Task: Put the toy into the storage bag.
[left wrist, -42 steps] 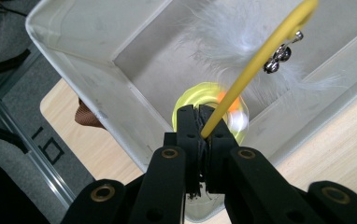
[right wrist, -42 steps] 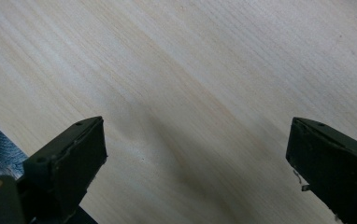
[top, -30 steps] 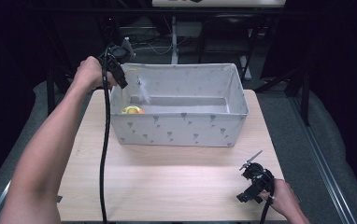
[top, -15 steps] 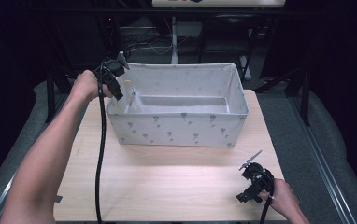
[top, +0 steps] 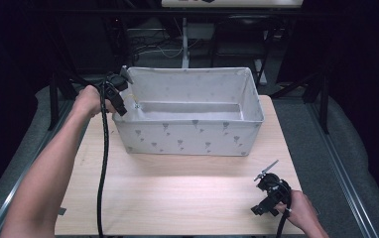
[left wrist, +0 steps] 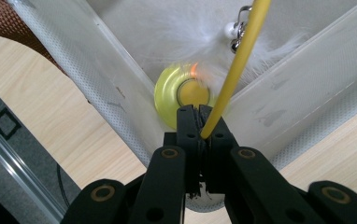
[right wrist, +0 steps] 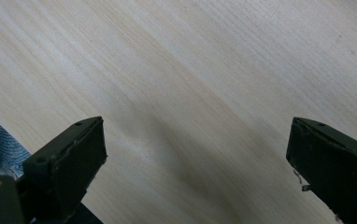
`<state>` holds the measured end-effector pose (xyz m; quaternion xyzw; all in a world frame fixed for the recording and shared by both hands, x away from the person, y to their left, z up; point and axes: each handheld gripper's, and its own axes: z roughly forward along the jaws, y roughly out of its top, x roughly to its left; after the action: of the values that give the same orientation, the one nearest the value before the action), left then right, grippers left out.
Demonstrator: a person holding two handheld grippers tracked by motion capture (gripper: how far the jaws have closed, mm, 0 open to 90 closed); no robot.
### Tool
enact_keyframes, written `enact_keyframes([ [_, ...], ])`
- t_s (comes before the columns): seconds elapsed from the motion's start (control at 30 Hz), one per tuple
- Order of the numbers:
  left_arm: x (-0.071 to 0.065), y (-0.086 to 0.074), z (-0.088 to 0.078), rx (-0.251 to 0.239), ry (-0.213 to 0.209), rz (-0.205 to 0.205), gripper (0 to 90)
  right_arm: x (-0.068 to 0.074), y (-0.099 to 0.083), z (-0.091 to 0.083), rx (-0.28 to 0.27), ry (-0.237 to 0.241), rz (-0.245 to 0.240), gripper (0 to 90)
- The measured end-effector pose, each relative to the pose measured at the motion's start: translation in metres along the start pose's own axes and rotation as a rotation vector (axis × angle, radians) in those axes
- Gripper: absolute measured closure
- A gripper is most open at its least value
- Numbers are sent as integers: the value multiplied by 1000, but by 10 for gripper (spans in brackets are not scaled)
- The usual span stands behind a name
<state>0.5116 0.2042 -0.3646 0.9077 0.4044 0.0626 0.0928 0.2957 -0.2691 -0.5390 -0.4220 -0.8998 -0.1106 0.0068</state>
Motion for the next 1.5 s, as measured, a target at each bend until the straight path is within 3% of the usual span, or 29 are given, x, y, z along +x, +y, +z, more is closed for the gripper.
enact_keyframes([
  [0.13, -2, -2, 5, 21, -1, 4, 875, 0, 0, 0, 1, 0, -1, 45],
  [0.3, -3, -4, -1, 5, 12, 4, 845, 0, 1, -1, 8, -1, -5, 44],
  [0.4, -6, -8, -13, -15, 29, 2, 756, 0, 0, 0, 1, 0, -1, 45],
  [0.6, -13, -19, -37, -67, 72, -5, 460, 1, 1, -1, 10, 3, -8, 45],
  [0.77, -20, -34, -52, -103, 77, -3, 294, 1, 1, -1, -4, 3, 0, 45],
  [0.87, -23, -44, -59, -113, 90, 3, 197, 1, 1, -2, 15, -4, -19, 45],
  [1.2, -34, -83, -56, -136, 103, -3, 2, 2, 1, -2, 10, -9, -12, 45],
  [1.5, -42, -117, -39, -169, 100, -18, 1, 3, 2, -2, 22, -1, -12, 44],
])
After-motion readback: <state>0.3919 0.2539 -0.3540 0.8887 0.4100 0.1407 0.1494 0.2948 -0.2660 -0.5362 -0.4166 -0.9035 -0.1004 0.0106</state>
